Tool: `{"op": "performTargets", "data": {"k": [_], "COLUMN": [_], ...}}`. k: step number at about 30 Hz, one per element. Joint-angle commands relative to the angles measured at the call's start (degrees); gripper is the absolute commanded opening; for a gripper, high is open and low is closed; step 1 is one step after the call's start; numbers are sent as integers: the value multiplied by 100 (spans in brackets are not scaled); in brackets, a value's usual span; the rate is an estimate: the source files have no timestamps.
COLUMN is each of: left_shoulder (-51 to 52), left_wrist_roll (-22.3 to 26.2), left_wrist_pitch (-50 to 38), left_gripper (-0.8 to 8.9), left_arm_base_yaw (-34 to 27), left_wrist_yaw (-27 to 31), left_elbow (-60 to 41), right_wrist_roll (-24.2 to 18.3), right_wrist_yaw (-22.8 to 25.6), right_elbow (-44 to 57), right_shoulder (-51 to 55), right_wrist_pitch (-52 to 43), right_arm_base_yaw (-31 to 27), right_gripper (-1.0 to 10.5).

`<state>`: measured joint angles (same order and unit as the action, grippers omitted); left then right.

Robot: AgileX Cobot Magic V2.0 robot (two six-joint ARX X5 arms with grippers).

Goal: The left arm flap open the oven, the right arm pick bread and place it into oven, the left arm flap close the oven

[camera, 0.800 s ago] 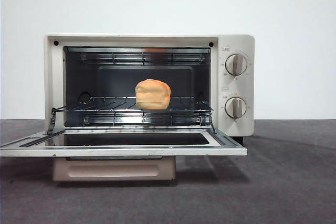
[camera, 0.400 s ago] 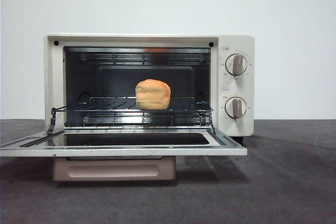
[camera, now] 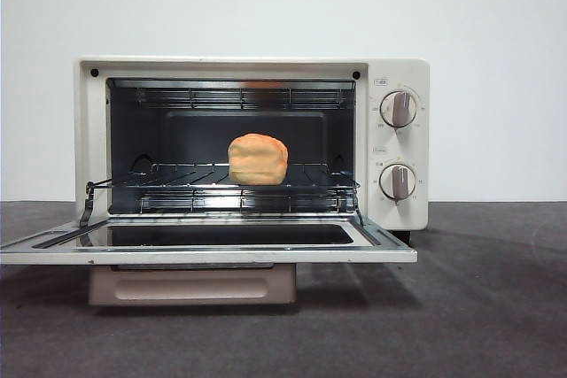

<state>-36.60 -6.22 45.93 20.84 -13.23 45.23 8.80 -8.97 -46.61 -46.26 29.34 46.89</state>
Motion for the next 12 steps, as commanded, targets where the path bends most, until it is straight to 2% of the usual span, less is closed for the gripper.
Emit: {"op": "performTargets", "data": {"k": [1, 8, 12], "left_shoulder": [-146, -634, -1078], "left_wrist_roll": [-203, -546, -627], "left_wrist_pitch": [-343, -1403, -1921], "left_gripper": [15, 13, 13], "left_arm_base_yaw": [-44, -603, -1117], "left_wrist_yaw": [13, -87, -662], "left_elbow": [-59, -612, -894], "right_wrist_roll": [-20, -20, -22], "right_wrist_yaw": [-9, -9, -9], "right_elbow": [-70, -70, -70], "right_shoulder": [-33, -33, -33], "right_wrist_pitch": [-55, -50, -17], "right_arm_base_yaw": [61, 61, 61], "right_gripper": [427, 427, 427]}}
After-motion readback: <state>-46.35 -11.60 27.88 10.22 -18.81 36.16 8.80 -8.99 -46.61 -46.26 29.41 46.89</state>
